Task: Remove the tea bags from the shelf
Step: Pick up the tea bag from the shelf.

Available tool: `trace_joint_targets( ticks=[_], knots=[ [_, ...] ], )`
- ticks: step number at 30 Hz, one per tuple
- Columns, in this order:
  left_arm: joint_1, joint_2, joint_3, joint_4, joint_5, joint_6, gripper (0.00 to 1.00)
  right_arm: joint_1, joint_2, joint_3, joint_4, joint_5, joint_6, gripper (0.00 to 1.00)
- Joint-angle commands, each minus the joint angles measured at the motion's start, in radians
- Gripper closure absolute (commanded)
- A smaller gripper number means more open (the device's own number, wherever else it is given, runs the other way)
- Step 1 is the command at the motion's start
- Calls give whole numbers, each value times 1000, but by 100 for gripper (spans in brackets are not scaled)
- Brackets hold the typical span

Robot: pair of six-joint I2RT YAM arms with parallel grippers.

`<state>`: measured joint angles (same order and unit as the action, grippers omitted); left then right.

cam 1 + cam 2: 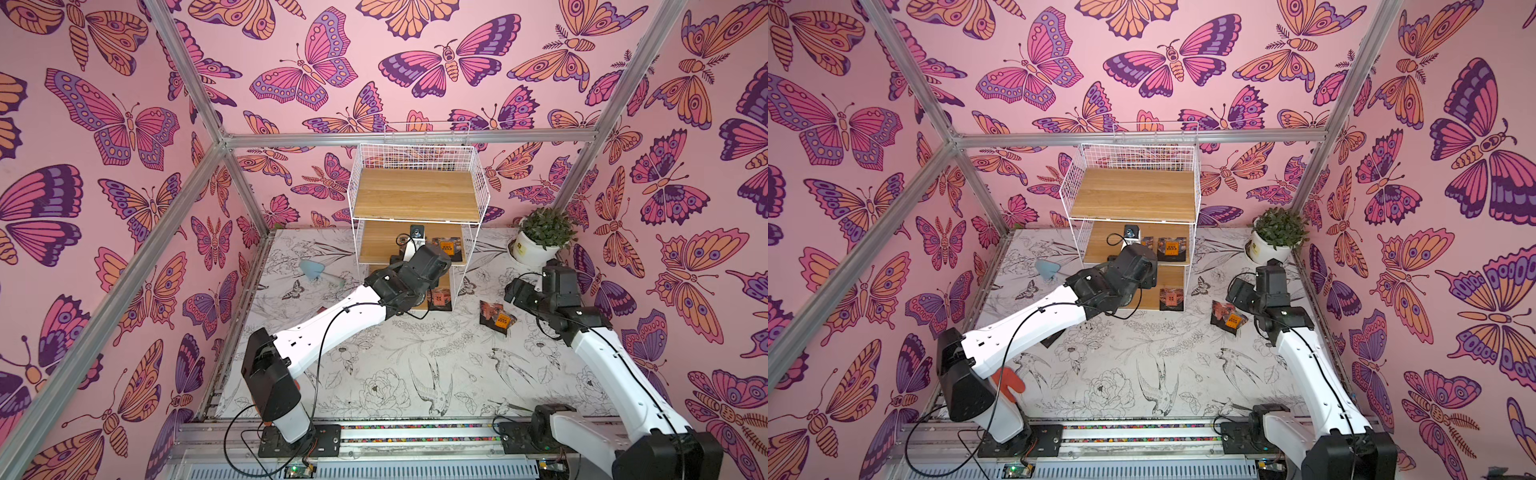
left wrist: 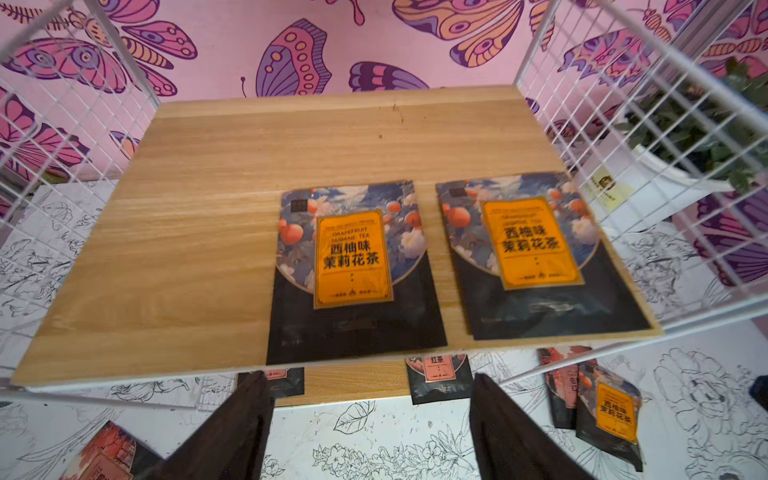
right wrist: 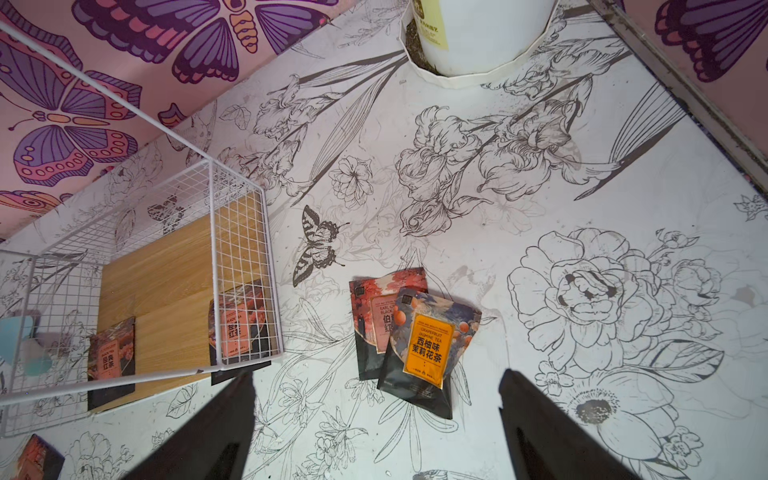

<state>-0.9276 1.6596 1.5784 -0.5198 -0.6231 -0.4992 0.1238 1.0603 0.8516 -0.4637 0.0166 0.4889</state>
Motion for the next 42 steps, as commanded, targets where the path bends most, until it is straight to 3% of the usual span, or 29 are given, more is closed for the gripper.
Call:
trace_joint_targets(
  ticks=[1,42],
  knots=[
    [-14,-34,-37,70,-41,-3,22,-9,-16,-11,8,-14,-11,6],
    [66,24,66,-4,72,-26,19,-14,-20,-17,18,-20,-12,5]
  ],
)
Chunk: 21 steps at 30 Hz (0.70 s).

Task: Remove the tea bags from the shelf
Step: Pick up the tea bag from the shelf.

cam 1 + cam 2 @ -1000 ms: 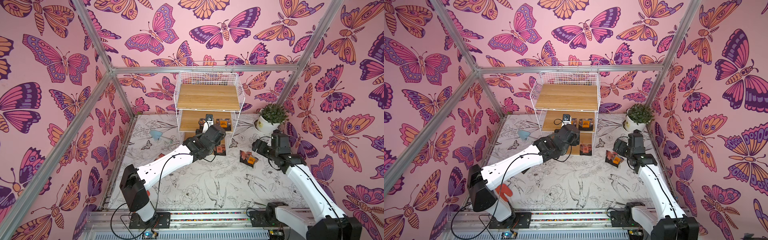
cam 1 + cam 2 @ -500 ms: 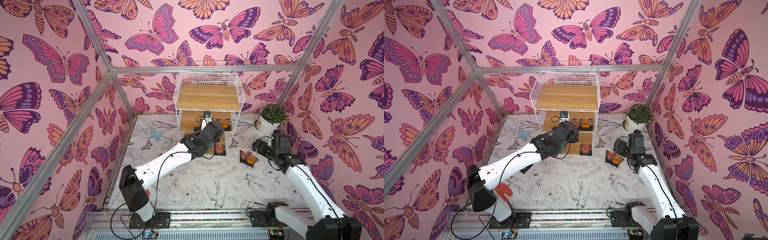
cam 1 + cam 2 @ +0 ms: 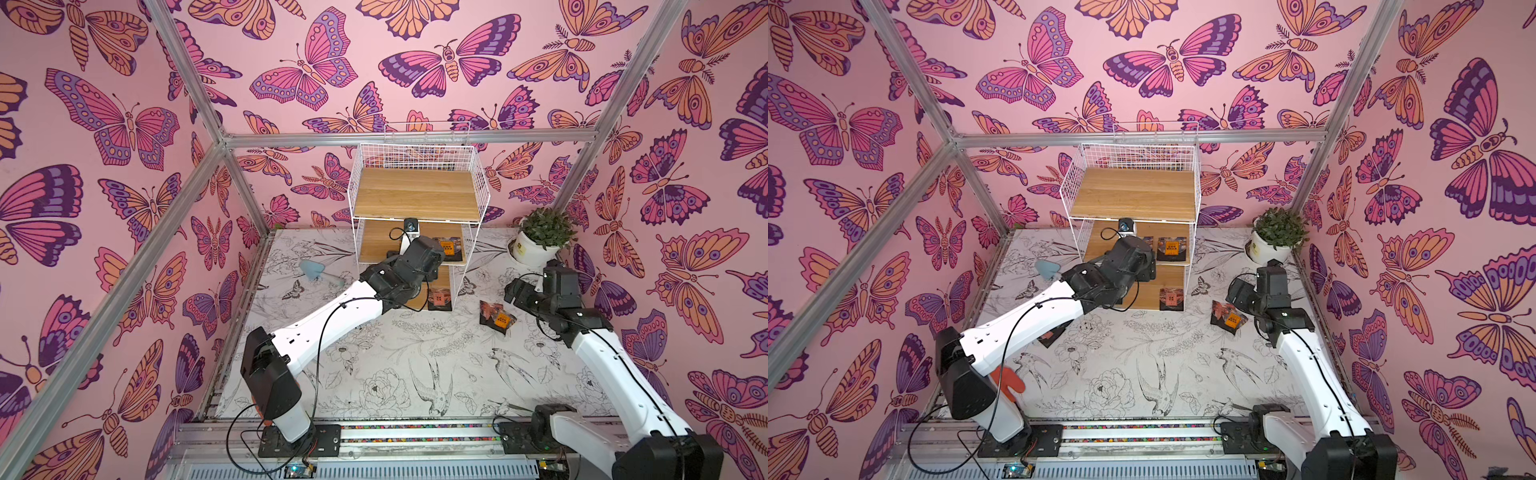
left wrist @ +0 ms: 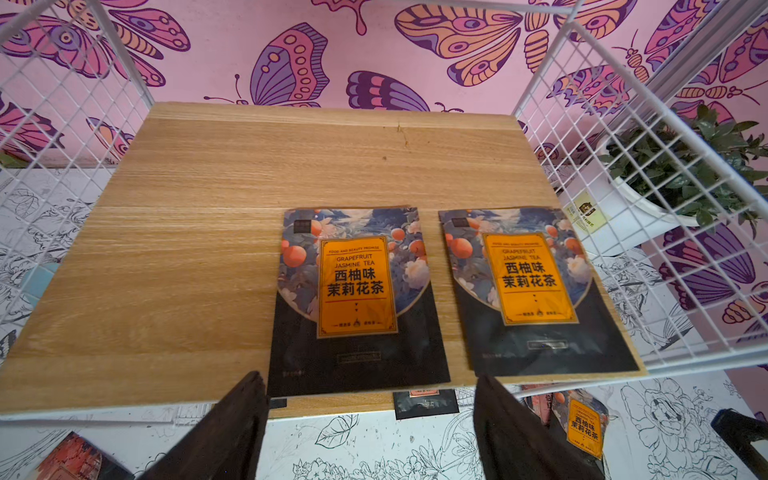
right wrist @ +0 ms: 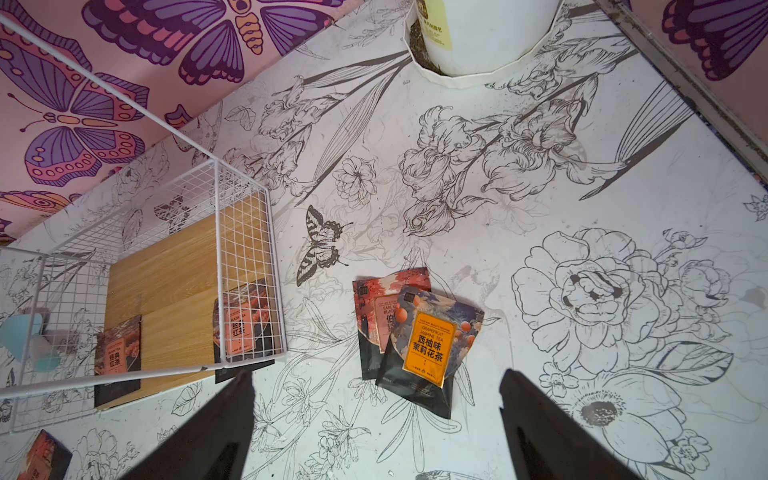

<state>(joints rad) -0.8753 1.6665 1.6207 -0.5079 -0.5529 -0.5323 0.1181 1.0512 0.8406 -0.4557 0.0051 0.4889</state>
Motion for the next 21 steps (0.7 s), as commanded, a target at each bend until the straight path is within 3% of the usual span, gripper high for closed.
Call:
trace_joint_targets(
  ticks=[1,21],
  knots=[
    [15,17,25,-16,1,7,19,-8,-10,-6,9,-8,-13,5],
    [25,52,44,-18,-19,38,19,-8,-1,-6,12,-25,-14,5]
  ],
)
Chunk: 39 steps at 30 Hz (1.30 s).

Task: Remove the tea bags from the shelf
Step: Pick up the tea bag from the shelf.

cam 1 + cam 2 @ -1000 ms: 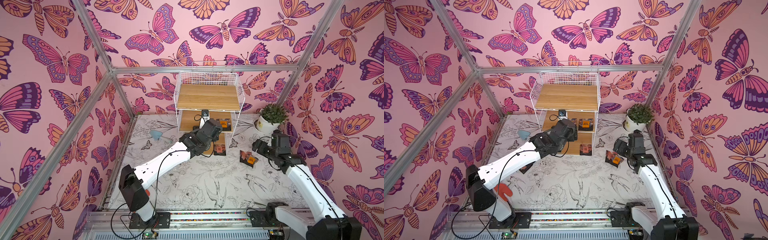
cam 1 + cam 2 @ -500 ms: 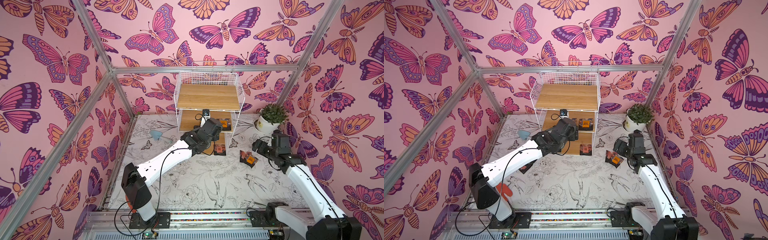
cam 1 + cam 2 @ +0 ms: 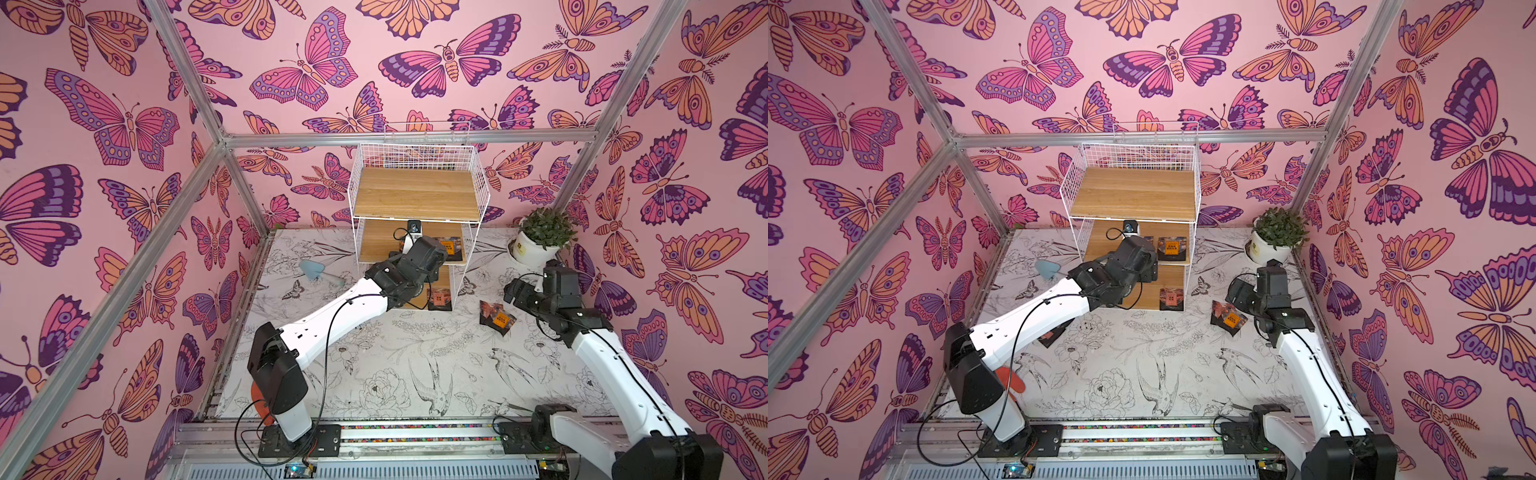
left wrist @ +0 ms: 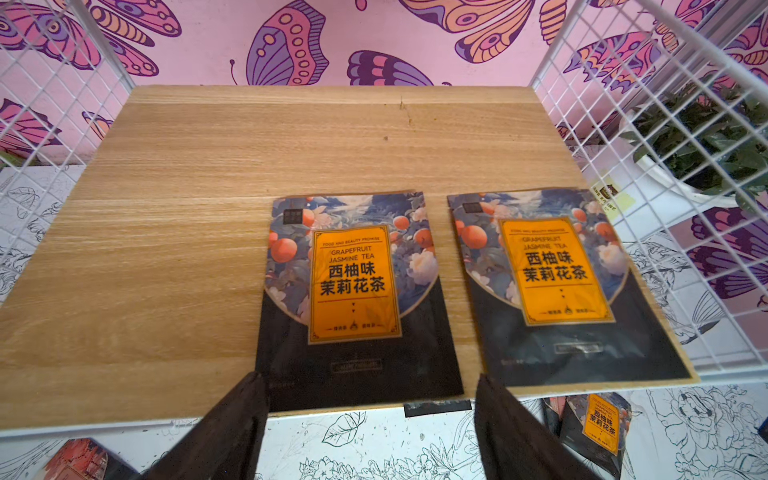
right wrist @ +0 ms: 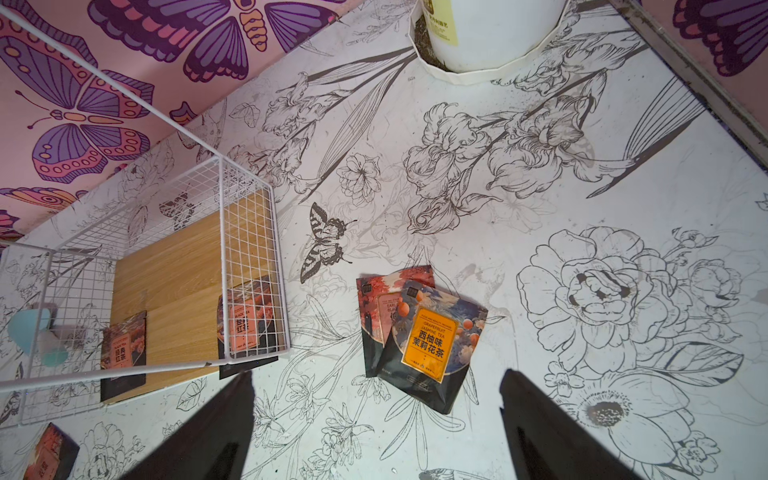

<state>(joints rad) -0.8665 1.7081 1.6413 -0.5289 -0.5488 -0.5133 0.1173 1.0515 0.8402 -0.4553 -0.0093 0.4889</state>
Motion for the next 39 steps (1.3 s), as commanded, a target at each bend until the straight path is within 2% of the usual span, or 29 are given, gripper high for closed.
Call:
trace_joint_targets(
  ticks=[1,18,25,29,39],
  knots=[
    [17,12,23,4,-26,23,19,-8,-1,-6,12,-11,-14,5],
    [17,36,43,9,-46,44,14,-10,2,-6,12,-16,-14,5],
    [17,26,17,50,-51,38,13,-9,2,-4,12,-18,-13,5],
    [17,0,-42,134,-53,48,13,-9,2,-5,12,-17,-15,5],
    [18,13,-31,117,-68,55,14,-10,0,-4,12,-20,-14,5]
  ],
)
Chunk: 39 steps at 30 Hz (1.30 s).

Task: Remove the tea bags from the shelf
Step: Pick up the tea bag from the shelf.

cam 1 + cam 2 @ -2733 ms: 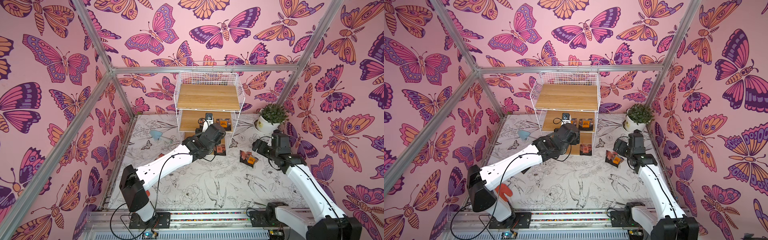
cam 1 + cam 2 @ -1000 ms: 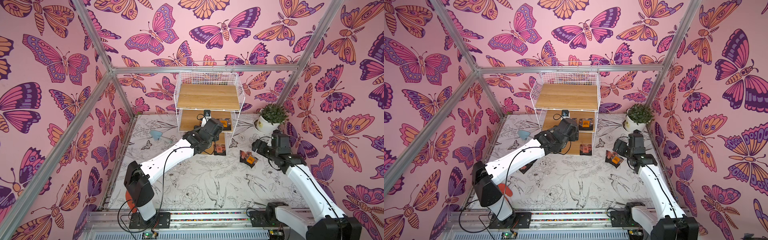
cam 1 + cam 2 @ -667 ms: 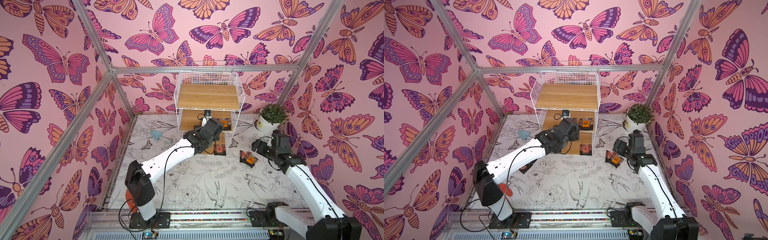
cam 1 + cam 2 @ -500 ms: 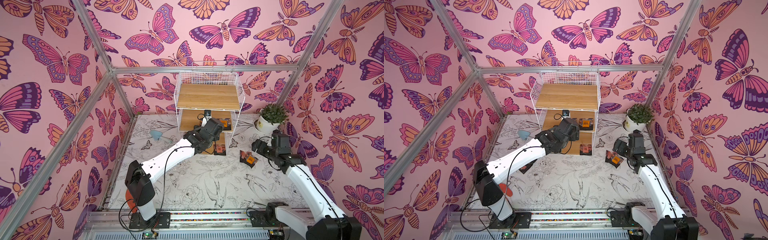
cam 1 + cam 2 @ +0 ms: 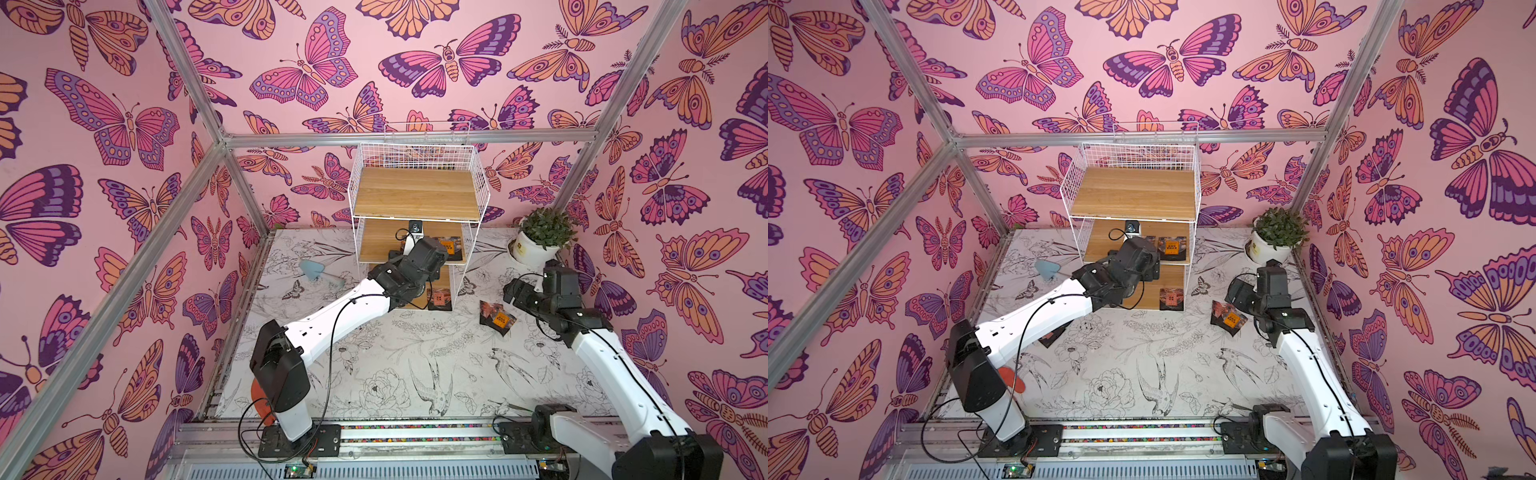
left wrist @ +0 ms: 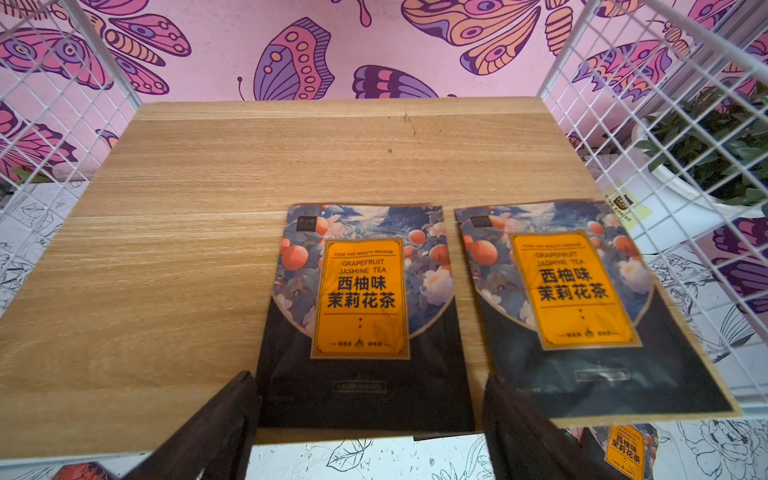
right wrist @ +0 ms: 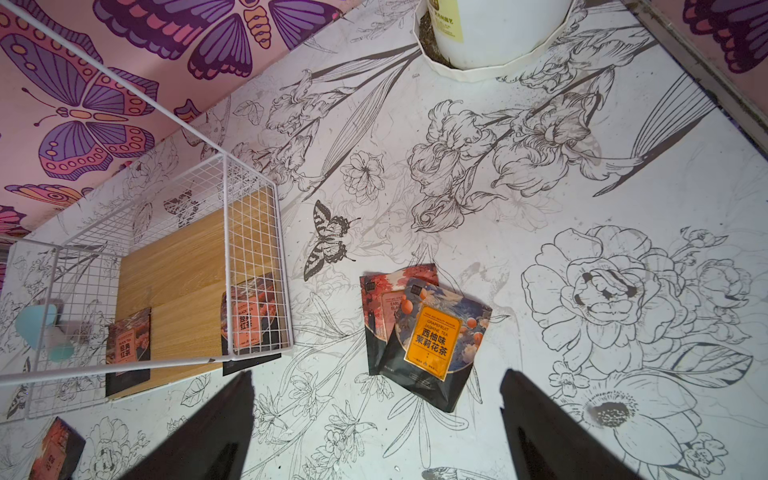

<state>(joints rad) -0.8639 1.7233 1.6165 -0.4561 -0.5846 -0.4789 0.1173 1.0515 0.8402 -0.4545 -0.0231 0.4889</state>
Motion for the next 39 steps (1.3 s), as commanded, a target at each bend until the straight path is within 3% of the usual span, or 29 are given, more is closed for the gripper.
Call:
trace_joint_targets(
  ticks=[1,15,25,31,39],
  knots=[
    [16,-1,-4,36,-34,23,14,-9,1,-4,11,-6,-15,5],
    [14,39,-8,-24,-48,26,20,-10,1,-3,10,-8,-16,5],
    [20,38,-25,-33,-25,8,36,-9,-1,-2,8,-7,-17,5],
    [28,22,-36,-33,-17,-1,53,-10,0,0,6,-8,-18,5],
    [36,14,-41,-33,-9,-4,69,-9,2,2,5,-9,-18,5]
  ],
)
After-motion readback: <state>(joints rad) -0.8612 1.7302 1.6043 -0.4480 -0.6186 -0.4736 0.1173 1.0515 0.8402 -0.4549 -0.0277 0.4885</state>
